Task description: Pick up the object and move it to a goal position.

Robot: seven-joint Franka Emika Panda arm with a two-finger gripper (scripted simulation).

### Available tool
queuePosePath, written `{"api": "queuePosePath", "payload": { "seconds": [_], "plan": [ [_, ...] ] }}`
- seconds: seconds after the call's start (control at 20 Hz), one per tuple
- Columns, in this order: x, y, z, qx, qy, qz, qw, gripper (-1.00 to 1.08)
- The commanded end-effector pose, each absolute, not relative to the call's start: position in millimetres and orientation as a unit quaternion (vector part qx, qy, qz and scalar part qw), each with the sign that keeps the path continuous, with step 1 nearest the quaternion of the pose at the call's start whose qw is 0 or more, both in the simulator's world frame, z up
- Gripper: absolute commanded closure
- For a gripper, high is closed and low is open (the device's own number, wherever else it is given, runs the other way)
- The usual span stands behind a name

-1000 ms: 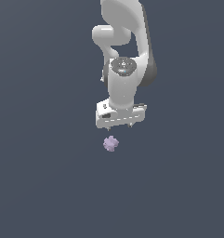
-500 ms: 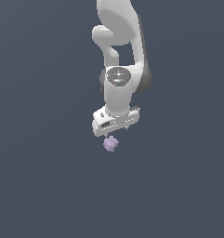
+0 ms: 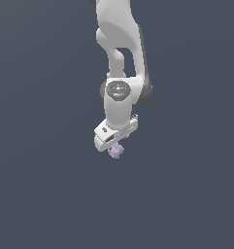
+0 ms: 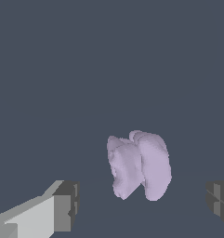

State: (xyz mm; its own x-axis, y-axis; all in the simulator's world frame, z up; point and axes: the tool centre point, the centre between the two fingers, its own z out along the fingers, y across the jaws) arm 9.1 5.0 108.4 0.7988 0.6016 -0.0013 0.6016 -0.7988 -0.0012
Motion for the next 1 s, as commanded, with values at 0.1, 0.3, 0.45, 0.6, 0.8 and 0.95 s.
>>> {"api": "queuePosePath", "payload": {
  "seconds": [0.1,0.3,0.45,0.6,0.8,0.95],
  "plan": [
    [11.3,0.1,99.3,-0.935,-0.356,0.0,0.0,-0.92],
    [12.4,-2.9,93.9,-0.926,-0.378,0.0,0.0,-0.92],
    [12.9,-4.2,91.4,-0.922,-0.388,0.0,0.0,-0.92],
    [13.1,-4.9,90.3,-0.92,-0.392,0.0,0.0,-0.92],
    [12.9,-4.9,88.9,-0.921,-0.39,0.0,0.0,-0.92],
    [12.6,-5.0,80.9,-0.921,-0.391,0.0,0.0,-0.92]
  ]
}}
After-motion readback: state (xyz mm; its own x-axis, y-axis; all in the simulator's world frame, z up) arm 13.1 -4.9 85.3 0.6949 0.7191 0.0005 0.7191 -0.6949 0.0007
